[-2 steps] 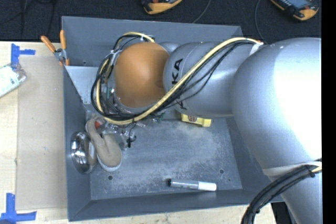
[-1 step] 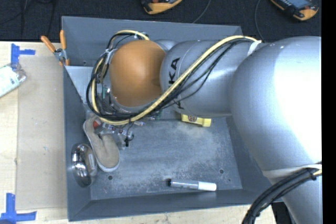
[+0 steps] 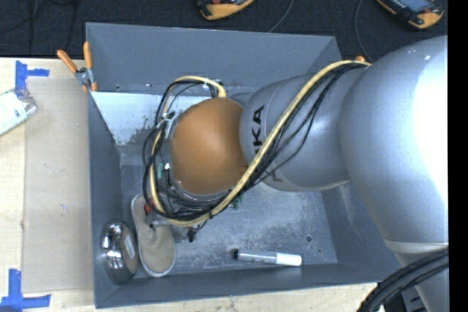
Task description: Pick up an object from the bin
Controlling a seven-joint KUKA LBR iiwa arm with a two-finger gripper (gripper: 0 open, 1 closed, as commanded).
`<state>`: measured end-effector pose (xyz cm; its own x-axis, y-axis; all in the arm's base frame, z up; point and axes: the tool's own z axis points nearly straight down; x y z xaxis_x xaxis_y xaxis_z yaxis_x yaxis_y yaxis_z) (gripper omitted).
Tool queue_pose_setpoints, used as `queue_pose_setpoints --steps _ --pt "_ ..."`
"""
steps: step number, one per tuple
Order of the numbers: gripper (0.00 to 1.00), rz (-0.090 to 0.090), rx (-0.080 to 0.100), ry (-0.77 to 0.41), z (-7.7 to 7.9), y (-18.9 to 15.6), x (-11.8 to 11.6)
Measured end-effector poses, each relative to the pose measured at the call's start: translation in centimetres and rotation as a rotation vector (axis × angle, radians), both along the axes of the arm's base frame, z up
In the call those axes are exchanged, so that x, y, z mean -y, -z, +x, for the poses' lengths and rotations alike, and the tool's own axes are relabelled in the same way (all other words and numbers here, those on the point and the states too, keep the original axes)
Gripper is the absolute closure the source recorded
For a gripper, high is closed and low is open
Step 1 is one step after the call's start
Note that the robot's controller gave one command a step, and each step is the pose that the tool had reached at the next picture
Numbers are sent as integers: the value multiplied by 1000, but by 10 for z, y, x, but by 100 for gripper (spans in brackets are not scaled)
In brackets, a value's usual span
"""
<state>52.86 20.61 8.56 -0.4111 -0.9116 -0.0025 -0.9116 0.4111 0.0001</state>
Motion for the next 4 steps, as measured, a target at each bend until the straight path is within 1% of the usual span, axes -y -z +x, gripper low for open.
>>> queue_pose_setpoints --steps 1,2,3,4 --pt "100 1 2 160 39 -31 25" --pt "100 -5 4 365 71 -8 -23" --pt "100 -16 11 459 58 -18 -28" --pt "100 -21 25 428 47 13 -30"
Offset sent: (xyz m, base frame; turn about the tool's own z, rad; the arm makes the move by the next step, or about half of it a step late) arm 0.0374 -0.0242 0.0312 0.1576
